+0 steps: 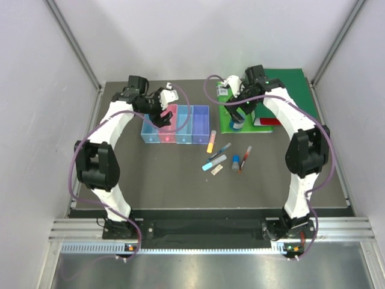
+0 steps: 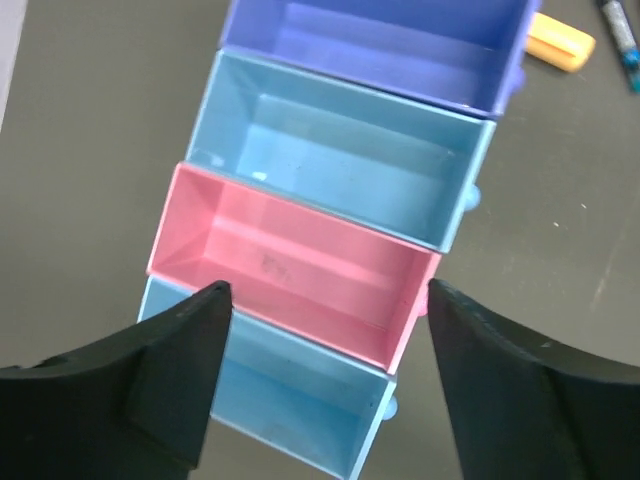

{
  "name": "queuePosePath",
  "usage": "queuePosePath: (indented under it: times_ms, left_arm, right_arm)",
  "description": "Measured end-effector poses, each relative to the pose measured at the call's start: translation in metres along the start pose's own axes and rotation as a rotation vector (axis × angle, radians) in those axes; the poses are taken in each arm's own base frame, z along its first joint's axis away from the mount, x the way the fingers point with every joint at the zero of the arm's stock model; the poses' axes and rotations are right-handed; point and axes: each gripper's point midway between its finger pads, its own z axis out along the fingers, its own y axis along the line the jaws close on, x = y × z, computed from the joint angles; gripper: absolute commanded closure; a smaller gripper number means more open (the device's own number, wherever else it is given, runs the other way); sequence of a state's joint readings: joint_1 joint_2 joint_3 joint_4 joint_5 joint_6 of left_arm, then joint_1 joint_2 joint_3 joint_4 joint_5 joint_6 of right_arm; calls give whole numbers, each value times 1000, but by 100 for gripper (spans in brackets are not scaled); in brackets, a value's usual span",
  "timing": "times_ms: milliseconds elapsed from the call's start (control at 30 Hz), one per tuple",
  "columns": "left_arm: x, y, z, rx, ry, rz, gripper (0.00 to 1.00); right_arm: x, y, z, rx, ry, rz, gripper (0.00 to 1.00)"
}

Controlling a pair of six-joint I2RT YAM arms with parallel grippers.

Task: Sort the stationery into containers
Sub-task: Move the storage box to the center of the board, then pick up the stationery from the center of the board.

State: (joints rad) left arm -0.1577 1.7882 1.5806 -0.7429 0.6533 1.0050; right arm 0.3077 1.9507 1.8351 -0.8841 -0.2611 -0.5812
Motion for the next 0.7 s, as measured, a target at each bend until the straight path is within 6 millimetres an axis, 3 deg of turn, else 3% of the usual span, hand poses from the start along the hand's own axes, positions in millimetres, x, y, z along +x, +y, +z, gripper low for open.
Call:
queuePosePath:
  times_ms: [33,367,700]
  left_arm:
    - [1,3,-2,-22,-1,-25,1]
    - [32,39,-28,-198,-25,-382,1]
    - [33,40,-27,-206,-39,-421,1]
  right_arm:
    - [2,1,4,-11,7,1,1]
    - [20,-1,46,-56,71,11,0]
    - [21,-18,62,-21,72,16,0]
